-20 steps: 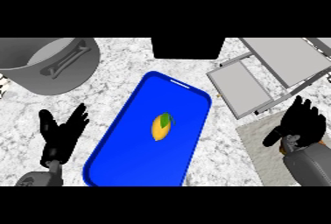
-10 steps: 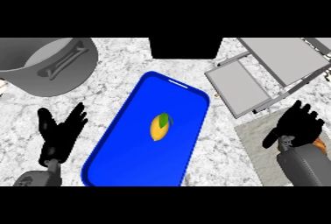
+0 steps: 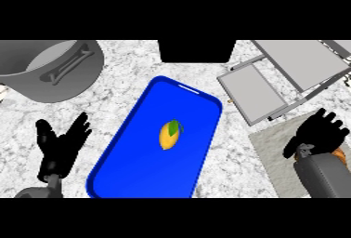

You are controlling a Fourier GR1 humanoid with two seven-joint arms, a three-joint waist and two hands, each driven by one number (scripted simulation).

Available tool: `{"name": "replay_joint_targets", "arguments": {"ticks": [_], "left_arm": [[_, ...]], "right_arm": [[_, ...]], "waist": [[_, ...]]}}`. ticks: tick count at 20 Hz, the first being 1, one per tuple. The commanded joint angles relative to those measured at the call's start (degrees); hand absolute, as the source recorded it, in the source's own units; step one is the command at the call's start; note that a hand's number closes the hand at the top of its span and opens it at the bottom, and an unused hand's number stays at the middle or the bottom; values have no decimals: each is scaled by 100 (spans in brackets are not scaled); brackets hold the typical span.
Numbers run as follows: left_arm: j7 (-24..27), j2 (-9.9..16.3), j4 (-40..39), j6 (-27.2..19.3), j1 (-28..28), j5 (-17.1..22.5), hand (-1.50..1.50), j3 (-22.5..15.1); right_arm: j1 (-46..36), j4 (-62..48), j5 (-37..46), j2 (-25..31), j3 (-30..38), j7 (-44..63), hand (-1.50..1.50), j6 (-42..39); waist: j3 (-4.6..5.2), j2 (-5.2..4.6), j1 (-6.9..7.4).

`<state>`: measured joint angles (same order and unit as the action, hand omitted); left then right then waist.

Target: Pick the sweet potato from the placemat and place it in the tiered shelf

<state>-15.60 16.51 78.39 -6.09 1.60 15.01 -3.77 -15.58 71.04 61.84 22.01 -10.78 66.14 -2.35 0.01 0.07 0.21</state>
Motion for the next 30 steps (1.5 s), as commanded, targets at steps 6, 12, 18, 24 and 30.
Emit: {"name": "replay_joint_targets", "arguments": {"ticks": [6,12,18,24,30], "left_arm": [[147,-133,-105,154,24,-155,0,76],[131,-40,-115,263,40,-150,0,233],[-146,42,147,455,43,-2,0,348],[-215,-234,39,141,128,-319,0,138],[-139,-223,-216,410,489,-252,0,71]], "right_arm": [[422,-656,565,-405,462,-94,-150,885],[-141,-1270,72,-490,725,-639,150,-538],[69,-1197,190,-760,645,-999,150,160],[117,-874,578,-867,238,-1263,150,440],[-1811,-655,-396,-2160,852,214,150,1029]], "waist": [[-2,-9,-15],[-1,-30,49],[-3,-9,17],[-3,-2,1],[-36,-124,538]]}}
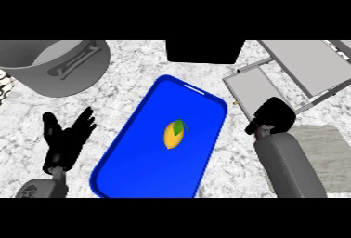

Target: Pick the sweet potato from the placemat and place it in the tiered shelf

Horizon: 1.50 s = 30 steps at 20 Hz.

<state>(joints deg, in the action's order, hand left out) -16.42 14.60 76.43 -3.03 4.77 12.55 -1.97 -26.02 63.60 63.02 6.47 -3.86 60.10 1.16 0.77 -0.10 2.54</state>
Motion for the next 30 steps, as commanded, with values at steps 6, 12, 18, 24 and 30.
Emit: {"name": "replay_joint_targets", "arguments": {"ticks": [6,12,18,24,30], "left_arm": [[-41,-1,-104,85,269,-88,0,-106],[-42,-124,-77,18,131,-100,0,-159],[19,44,-244,79,128,-26,0,67],[74,-18,-166,68,-83,-70,0,6],[194,-119,128,-84,-273,-153,0,-30]], "right_arm": [[-2356,-94,282,-636,33,1686,150,1684],[-3580,-543,1562,-643,92,2493,150,1458],[-4759,-887,2318,-644,817,2508,150,775],[-5329,-1072,3027,-645,1510,2512,150,459],[-5832,-1211,3539,-389,2126,2438,150,358]], "waist": [[-65,-65,374],[-48,-6,252],[-45,18,72],[-59,31,-73],[-67,13,-93]]}}
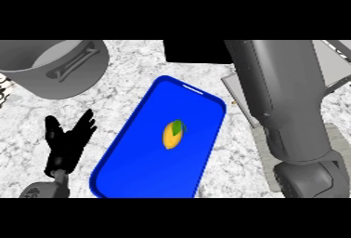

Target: Pick the sweet potato from the placemat and place it in the tiered shelf

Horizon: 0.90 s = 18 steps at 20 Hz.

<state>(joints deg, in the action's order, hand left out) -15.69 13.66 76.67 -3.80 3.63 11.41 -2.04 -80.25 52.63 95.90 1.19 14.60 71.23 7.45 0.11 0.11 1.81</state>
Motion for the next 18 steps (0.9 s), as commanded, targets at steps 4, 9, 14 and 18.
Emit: {"name": "replay_joint_targets", "arguments": {"ticks": [4,9,14,18], "left_arm": [[98,-26,117,-6,-273,-55,0,-24],[239,55,-198,203,-165,63,0,154],[286,15,-350,158,-14,-9,0,191],[-86,39,120,96,-113,25,0,168]], "right_arm": [[-754,-209,366,365,667,1128,150,-502],[-722,-327,196,806,1173,391,150,-627],[-590,-364,69,841,1414,70,150,-875],[-329,-493,95,927,1478,-145,150,-679]], "waist": [[-3,-4,-40],[-4,-26,-111],[-4,-24,-159],[-9,-17,-105]]}}
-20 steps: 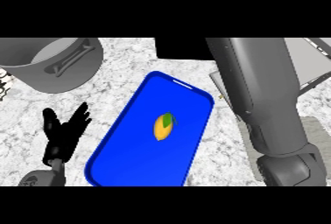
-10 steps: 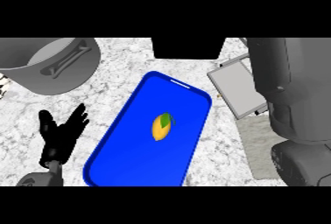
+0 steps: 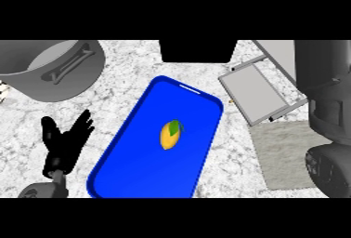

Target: Pick the sweet potato from the placemat and place it in the tiered shelf

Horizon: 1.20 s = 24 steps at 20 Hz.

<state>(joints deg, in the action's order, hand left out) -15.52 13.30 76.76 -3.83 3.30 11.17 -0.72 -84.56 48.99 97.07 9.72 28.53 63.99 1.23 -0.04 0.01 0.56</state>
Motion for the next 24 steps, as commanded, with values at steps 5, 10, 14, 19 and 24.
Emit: {"name": "replay_joint_targets", "arguments": {"ticks": [5,10,14,19,24], "left_arm": [[14,20,48,76,-12,-57,0,27],[28,136,-171,348,28,163,0,272],[-18,-74,-13,117,7,-53,0,101],[3,-18,185,180,-292,-81,0,141],[-35,-41,-15,271,-103,-55,0,212]], "right_arm": [[415,-218,-106,316,225,251,150,182],[848,-84,-218,444,199,-84,150,280],[846,-367,-300,590,182,-168,150,601],[657,-510,-546,789,150,-461,150,624],[974,-296,-630,620,-74,-322,150,672]], "waist": [[5,-11,-4],[6,-12,-17],[5,-20,23],[5,-18,50],[6,-3,-10]]}}
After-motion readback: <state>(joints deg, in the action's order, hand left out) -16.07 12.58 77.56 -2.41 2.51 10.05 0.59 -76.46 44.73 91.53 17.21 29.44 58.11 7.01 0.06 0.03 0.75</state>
